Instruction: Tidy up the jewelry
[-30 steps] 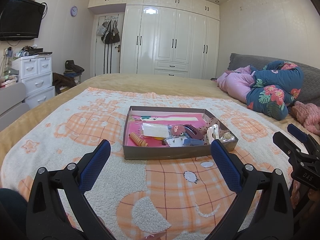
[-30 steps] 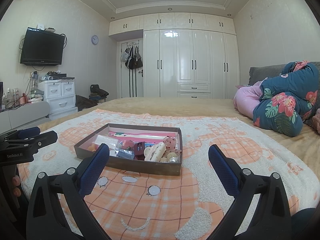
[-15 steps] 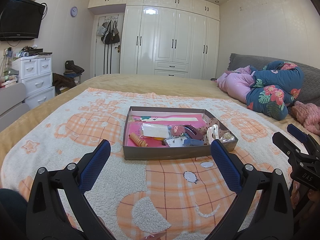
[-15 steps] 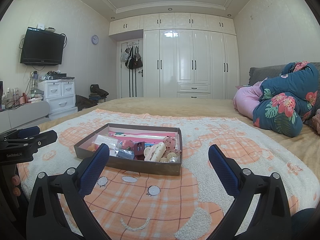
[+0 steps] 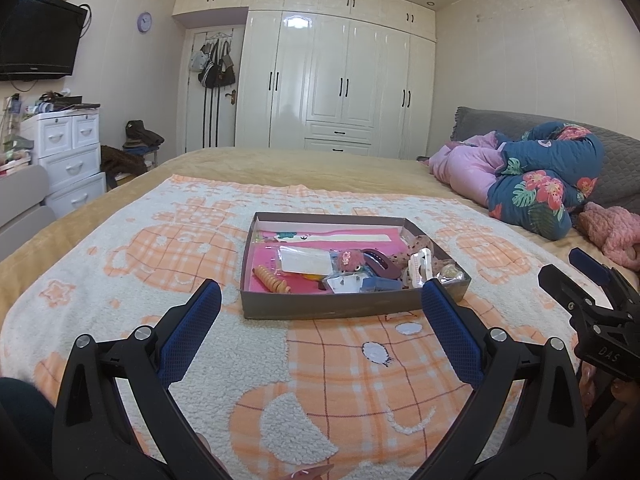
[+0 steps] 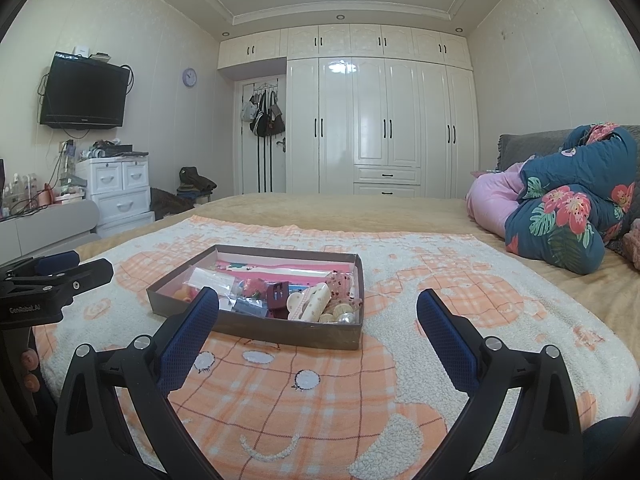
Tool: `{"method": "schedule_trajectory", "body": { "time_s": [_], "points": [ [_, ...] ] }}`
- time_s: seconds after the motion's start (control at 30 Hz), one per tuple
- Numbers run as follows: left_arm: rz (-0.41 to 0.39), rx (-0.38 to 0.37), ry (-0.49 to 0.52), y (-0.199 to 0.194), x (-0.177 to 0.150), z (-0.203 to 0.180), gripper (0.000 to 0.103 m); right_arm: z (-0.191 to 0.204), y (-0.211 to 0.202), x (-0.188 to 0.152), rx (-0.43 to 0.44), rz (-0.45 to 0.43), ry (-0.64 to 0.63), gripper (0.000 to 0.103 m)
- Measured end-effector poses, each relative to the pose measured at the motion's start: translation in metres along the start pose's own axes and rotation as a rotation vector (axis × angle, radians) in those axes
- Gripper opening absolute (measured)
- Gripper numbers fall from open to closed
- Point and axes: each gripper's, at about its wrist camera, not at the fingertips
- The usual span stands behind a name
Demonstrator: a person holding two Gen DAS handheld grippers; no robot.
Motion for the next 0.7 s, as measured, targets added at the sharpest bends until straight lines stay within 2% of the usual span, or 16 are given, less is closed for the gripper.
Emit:
{"method": "schedule_trajectory", "body": {
  "time_s": [0.47,0.6,0.7],
  "points": [
    [0.001,-0.003,-0.012,0.002,0.001,0.005,0.092,-0.003,0.004,-0.002,-0.012,0.013,0.001,0.097],
    [0.045,0.033,-0.075,0.015,0.004,0.024,0.092,-0.013,0.013,0.000,-0.033,0.029,0.030,0.097],
    [0.093,0.070,-0.152,0.035,0.013,0.057,0.092,-0.034,0.033,0.004,-0.099,0.083,0.085,0.097]
  ]
}}
Point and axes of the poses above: each gripper's, at about its wrist camera, not at the fingertips, and y roughly the way its jaws point, z to its left, x to its top, and after that the axes turned 7 degrees about -x, right-handed
